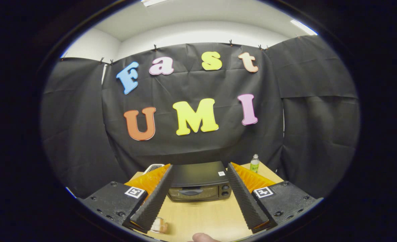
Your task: Open the toaster oven, put the food inside, and close the toaster oven door.
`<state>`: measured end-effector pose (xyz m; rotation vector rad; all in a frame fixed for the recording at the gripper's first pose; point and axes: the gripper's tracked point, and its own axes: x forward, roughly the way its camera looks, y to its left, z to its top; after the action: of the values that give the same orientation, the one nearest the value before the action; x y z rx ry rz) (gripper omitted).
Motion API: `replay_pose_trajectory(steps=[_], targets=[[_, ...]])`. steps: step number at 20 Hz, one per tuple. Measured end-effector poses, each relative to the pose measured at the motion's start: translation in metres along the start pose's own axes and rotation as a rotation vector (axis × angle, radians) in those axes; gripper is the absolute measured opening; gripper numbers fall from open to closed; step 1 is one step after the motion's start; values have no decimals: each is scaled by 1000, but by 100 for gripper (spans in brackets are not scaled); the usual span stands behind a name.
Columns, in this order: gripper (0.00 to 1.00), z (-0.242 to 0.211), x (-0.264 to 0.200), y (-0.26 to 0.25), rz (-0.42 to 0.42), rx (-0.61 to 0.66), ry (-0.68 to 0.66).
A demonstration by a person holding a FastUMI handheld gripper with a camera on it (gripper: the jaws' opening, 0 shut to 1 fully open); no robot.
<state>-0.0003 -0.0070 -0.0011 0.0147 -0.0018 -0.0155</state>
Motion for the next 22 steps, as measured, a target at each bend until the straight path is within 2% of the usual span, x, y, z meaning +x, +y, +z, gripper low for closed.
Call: replay_pose_trajectory(steps=[11,16,22], targets=[[100,-20,33,6,20,21,28],[100,-50,75,15,50,-32,45],[100,-119,149,25,73,-63,130]])
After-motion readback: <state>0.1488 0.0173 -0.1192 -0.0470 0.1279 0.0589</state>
